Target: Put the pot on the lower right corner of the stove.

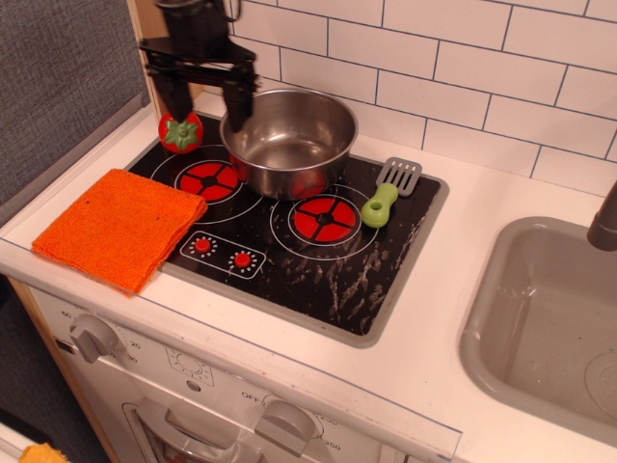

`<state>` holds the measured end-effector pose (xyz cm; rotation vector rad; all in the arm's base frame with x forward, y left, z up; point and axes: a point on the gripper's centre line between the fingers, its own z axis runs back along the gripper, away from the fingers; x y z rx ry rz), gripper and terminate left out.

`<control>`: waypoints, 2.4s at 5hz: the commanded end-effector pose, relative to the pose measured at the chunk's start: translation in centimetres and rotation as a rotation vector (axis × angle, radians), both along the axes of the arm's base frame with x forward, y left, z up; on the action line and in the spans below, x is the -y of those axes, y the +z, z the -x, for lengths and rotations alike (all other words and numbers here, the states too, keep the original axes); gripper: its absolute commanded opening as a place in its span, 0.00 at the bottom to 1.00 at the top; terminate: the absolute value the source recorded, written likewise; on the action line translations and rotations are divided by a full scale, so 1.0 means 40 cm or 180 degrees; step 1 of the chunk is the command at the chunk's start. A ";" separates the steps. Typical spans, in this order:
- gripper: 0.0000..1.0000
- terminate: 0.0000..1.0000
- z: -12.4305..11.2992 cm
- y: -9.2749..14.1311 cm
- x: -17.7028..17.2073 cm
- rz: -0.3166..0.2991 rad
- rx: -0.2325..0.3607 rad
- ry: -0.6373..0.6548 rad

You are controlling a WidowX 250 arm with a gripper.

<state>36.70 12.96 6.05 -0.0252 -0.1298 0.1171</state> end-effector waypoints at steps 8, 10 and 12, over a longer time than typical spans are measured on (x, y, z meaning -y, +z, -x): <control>0.00 0.00 0.157 0.055 0.172 0.0071 0.0271 -0.0459; 0.00 0.00 0.184 -0.004 0.220 -0.0041 0.0077 -0.0660; 0.00 0.00 0.178 -0.051 0.266 -0.0111 -0.0081 -0.0872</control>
